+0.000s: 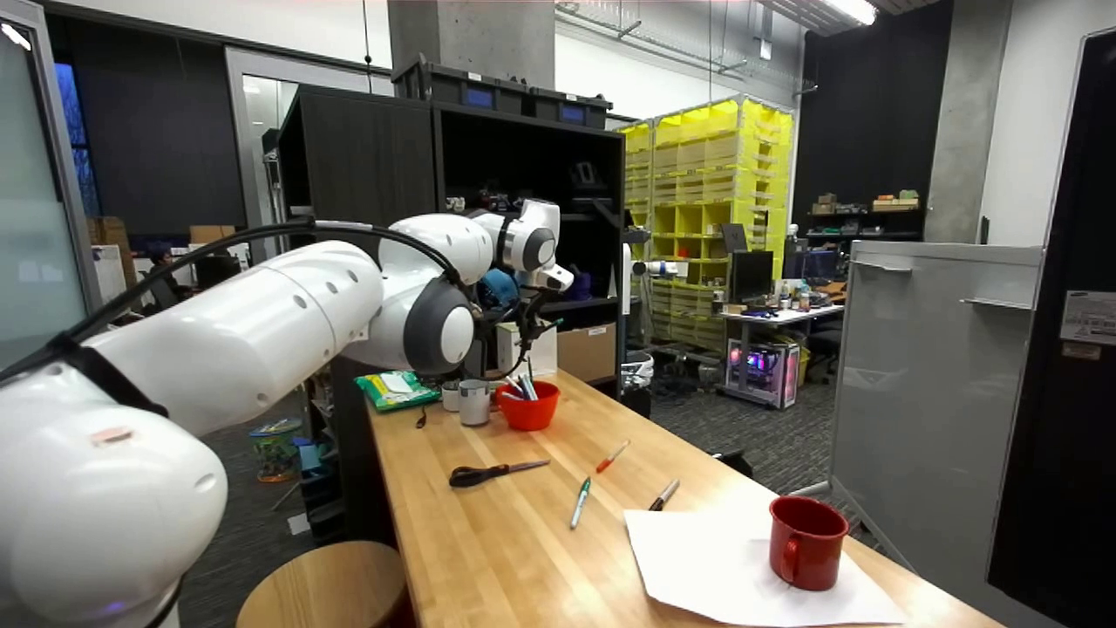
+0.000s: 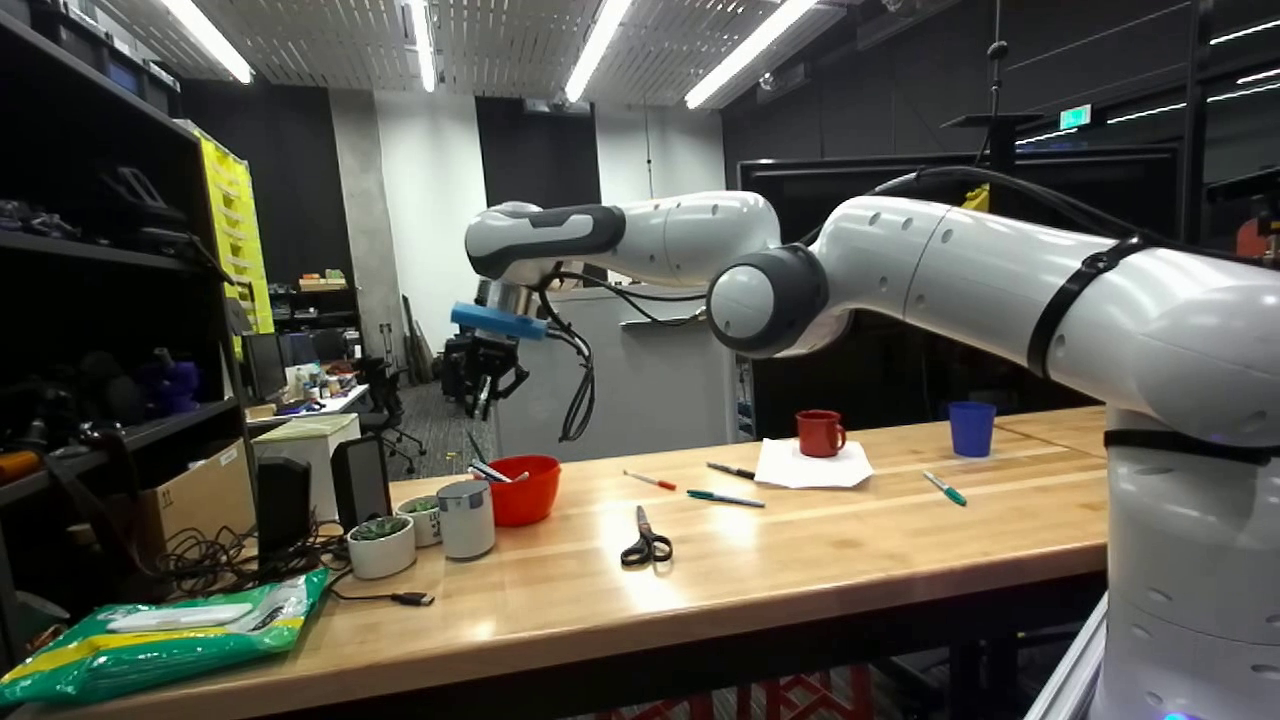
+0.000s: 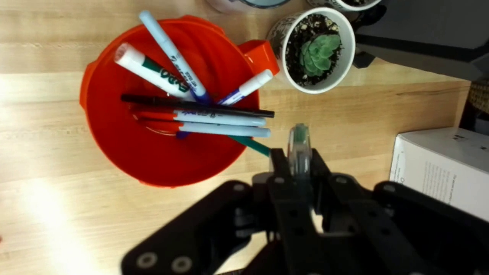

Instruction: Remove one marker from the orange bowl

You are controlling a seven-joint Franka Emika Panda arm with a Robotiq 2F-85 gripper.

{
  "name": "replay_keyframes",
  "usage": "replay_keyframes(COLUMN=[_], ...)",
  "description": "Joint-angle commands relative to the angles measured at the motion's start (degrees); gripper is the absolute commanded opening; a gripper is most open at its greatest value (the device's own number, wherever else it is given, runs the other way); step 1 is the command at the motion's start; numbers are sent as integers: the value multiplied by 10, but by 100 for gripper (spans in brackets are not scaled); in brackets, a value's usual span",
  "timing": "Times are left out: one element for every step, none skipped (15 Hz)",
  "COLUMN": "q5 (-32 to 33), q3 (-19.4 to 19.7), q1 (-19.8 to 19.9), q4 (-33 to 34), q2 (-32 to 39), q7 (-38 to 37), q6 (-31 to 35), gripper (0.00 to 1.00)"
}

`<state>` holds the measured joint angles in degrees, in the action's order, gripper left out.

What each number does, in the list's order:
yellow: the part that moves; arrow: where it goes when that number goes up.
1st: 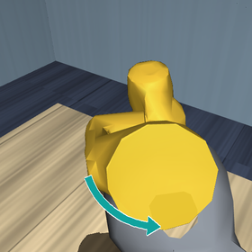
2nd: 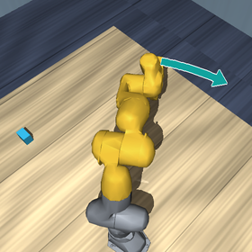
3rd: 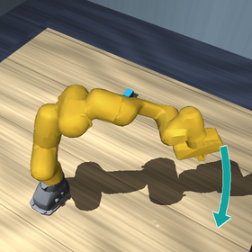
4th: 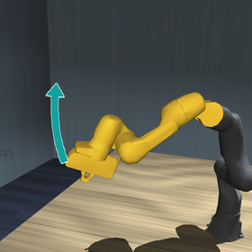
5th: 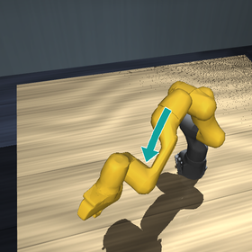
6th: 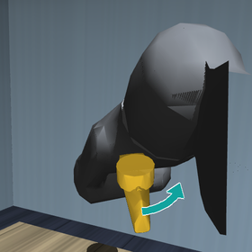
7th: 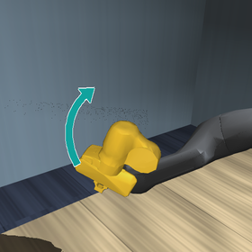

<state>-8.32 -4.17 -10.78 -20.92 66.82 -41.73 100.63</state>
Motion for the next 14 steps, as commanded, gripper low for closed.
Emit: replay_keyframes(q5=[-31,-41,-50,-60,-73,-82,-93,-102,-110,-120,-130,-137,-145,-151], q3=[-21,-25,-29,-34,-33,-36,-37,-39,-39,-42,-44,-42,-42,-41], q1=[25,34,42,53,63,73,84,93,103,112,122,130,138,145], q4=[-12,-13,-14,-15,0,0,0,0,-1,-1,-1,-2,-2,1], q2=[-18,-19,-20,-21,-11,-10,-8,-5,-2,1,7,12,16,23], q7=[-33,-47,-58,-72,-84,-97,-109,-120,-134,-144,-155,-168,-180,-195], q6=[10,12,15,19,19,24,29,35,41,45,50,56,63,71], gripper=[4,4,4,4,4,4,4,4,4,4,4,4,4,4])
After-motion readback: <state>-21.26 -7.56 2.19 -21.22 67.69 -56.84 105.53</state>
